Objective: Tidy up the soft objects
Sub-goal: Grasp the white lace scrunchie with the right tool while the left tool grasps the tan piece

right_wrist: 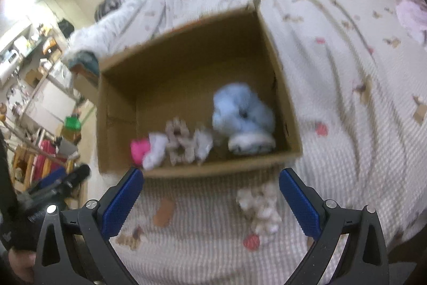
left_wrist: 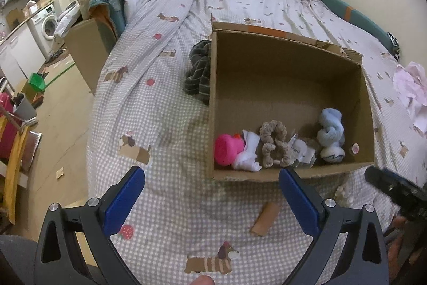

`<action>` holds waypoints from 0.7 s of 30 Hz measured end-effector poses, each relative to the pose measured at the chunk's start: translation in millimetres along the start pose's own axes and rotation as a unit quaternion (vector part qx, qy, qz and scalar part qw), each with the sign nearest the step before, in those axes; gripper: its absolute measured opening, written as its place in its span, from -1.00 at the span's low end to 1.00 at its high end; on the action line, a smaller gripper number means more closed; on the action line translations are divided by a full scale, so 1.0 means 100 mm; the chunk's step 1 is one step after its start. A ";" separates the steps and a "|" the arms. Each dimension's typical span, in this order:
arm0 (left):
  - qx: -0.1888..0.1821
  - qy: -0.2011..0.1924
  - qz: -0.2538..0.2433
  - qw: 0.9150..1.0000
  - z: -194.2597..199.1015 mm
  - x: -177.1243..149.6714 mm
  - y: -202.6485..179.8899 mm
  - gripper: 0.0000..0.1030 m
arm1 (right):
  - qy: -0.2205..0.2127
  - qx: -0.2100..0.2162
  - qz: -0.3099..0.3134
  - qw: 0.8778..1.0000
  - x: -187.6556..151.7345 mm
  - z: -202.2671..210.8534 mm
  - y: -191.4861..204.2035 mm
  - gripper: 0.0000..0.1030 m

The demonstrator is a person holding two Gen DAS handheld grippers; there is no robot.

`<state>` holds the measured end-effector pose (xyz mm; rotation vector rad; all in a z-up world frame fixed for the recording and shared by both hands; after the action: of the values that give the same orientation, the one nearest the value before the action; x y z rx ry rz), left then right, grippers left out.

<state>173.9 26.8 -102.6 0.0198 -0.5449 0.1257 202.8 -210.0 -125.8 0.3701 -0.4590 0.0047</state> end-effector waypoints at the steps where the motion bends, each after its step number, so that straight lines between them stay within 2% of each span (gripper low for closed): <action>1: 0.001 0.002 0.001 1.000 0.00 -0.02 0.01 0.95 | 0.009 -0.004 -0.002 1.000 -0.05 -0.03 -0.03 1.00; 4: 0.001 0.012 0.006 1.000 -0.03 -0.08 0.04 0.95 | 0.026 -0.015 -0.011 0.999 -0.14 -0.05 -0.16 1.00; 8: -0.029 0.023 0.010 0.999 -0.03 -0.09 -0.04 0.95 | 0.058 -0.013 -0.045 0.997 -0.24 -0.09 -0.40 1.00; 11: -0.019 0.020 0.001 1.000 -0.03 -0.08 -0.09 0.95 | 0.084 -0.010 -0.075 0.994 -0.31 -0.17 -0.55 0.74; 17: -0.029 0.029 -0.013 0.999 -0.06 -0.12 -0.17 0.95 | 0.136 -0.051 -0.039 0.989 -0.47 -0.49 -0.53 0.65; 21: -0.039 0.043 -0.020 0.998 -0.10 -0.19 -0.16 0.86 | 0.167 -0.102 0.000 0.981 -0.54 -0.74 -0.51 0.62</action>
<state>164.7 8.8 -121.0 -0.0510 -0.4635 0.0649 190.7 -226.9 -228.8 0.1624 -0.1247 0.0199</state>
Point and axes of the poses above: each gripper's, at about its wrist camera, not at the fingertips, and z roughly against the way its jaws point, y to its left, x to its top, the point moved 10 cm from there along -z, roughly the way its jaws point, and after that the axes turned 3 degrees about y, right-handed, at the moved point
